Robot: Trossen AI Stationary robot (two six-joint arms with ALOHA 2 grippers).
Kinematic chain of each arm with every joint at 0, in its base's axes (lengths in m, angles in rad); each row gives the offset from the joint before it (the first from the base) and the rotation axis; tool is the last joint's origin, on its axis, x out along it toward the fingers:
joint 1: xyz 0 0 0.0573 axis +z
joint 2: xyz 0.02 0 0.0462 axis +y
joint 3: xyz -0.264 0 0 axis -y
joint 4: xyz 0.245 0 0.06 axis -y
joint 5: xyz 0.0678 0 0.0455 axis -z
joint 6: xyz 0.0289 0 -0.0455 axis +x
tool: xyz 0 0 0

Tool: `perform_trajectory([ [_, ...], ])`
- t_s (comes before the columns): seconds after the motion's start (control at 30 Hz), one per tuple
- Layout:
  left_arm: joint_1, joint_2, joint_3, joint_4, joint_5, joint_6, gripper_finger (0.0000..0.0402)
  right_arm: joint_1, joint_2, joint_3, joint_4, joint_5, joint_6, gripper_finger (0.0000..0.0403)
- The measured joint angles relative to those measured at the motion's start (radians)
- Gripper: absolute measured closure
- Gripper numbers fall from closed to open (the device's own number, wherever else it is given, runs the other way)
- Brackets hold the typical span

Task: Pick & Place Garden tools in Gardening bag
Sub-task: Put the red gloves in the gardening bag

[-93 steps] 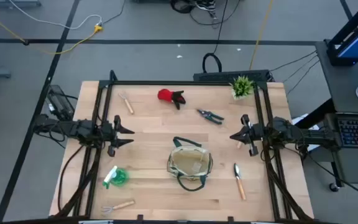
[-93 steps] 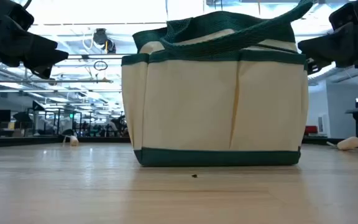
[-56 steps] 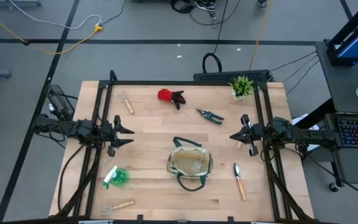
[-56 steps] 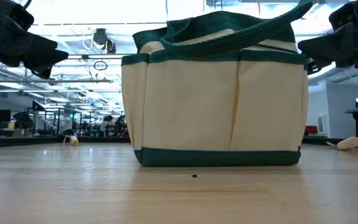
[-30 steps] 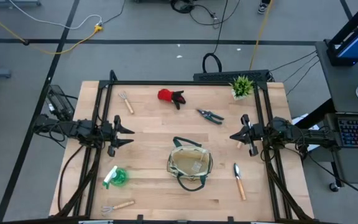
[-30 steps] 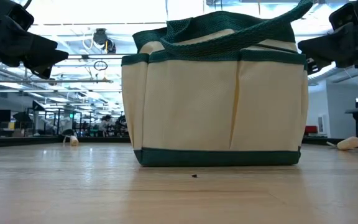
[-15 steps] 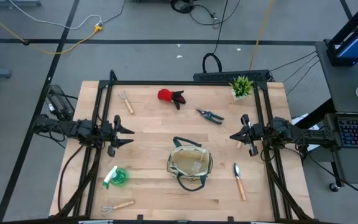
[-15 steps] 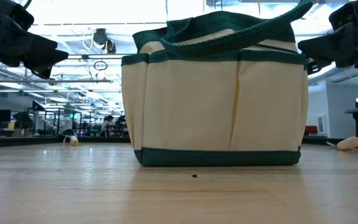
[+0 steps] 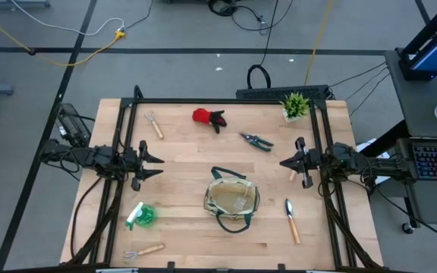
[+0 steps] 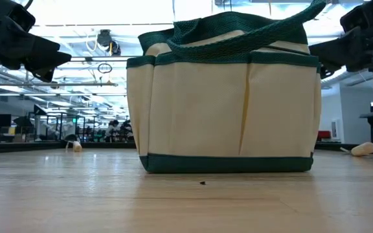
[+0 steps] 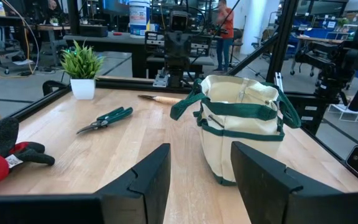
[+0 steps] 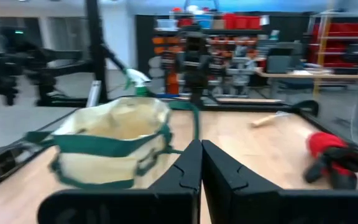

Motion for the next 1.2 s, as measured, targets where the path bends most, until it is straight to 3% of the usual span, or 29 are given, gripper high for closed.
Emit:
perform_trajectory([
  [0.17, 0.000, 0.000, 0.000, 0.013, 0.000, -0.039, 0.0227, 0.000, 0.000, 0.000, 0.000, 0.057, 0.000, 0.0403],
  [0.47, 0.000, 0.000, 0.000, 0.221, -0.049, -0.271, 0.0227, 0.000, 0.000, 0.000, 0.000, 0.203, 0.000, 0.0403],
  [0.73, 0.000, 0.000, 0.000, 0.418, -0.114, -0.320, 0.0226, 0.000, 0.000, 0.000, 0.000, 0.196, 0.000, 0.0403],
  [1.03, 0.000, 0.000, 0.000, 0.444, -0.107, -0.345, 0.0227, 0.000, 0.000, 0.000, 0.000, 0.198, 0.000, 0.0403],
  [1.2, -0.001, 0.011, 0.000, 0.443, -0.270, -0.424, 0.0227, 0.000, 0.000, 0.000, 0.000, 0.196, 0.000, 0.0403],
])
